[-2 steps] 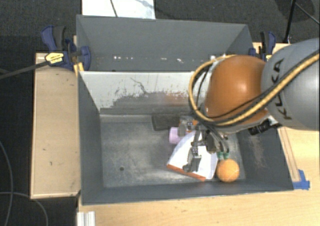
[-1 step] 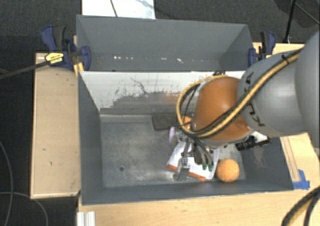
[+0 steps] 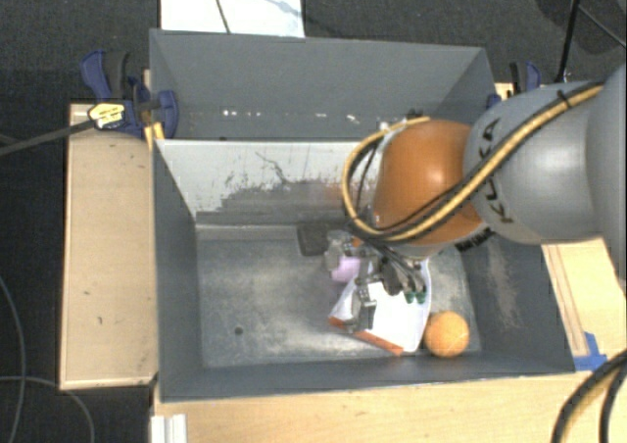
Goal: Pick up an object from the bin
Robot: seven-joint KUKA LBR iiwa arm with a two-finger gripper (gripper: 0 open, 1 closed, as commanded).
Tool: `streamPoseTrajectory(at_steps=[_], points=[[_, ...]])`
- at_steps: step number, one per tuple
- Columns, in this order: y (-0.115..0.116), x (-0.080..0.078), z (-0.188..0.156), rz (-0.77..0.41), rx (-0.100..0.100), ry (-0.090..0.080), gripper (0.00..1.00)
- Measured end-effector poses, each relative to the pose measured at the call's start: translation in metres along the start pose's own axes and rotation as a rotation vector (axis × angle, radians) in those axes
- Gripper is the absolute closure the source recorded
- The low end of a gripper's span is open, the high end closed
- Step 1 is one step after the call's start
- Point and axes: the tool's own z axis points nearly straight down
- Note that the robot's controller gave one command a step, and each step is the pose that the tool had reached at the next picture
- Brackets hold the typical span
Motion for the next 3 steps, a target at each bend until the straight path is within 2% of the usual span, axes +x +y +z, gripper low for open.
streamPoseTrajectory(at_steps=[1, 2, 3], points=[[0.012, -0.055, 0.006, -0.349, 0.000, -0.005, 0.00], [-0.006, -0.064, 0.049, -0.306, -0.004, -0.004, 0.00], [-0.022, -0.066, 0.042, -0.526, -0.009, -0.009, 1.00]])
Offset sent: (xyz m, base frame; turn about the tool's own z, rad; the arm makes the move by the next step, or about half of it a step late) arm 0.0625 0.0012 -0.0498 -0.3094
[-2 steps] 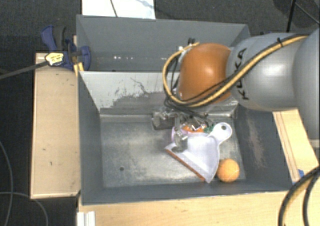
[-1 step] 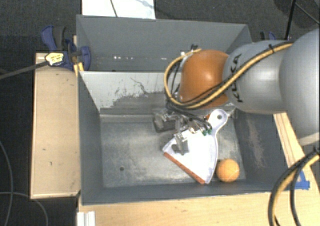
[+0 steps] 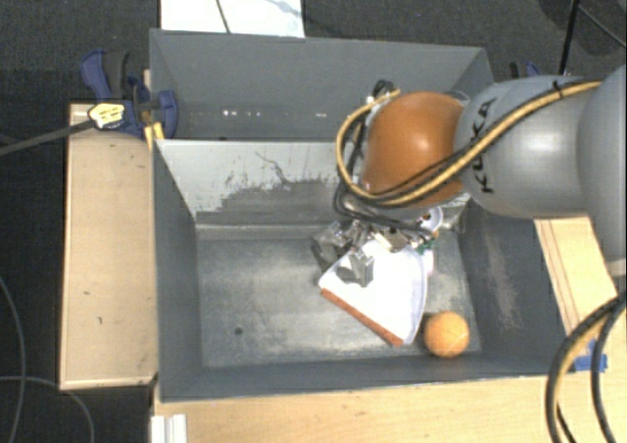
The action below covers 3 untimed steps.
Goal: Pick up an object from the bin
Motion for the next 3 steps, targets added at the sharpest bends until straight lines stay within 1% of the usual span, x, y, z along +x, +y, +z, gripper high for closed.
streamPoseTrajectory(at_steps=[3], points=[[0.0011, -0.0016, -0.0067, -0.001, 0.002, 0.003, 1.00]])
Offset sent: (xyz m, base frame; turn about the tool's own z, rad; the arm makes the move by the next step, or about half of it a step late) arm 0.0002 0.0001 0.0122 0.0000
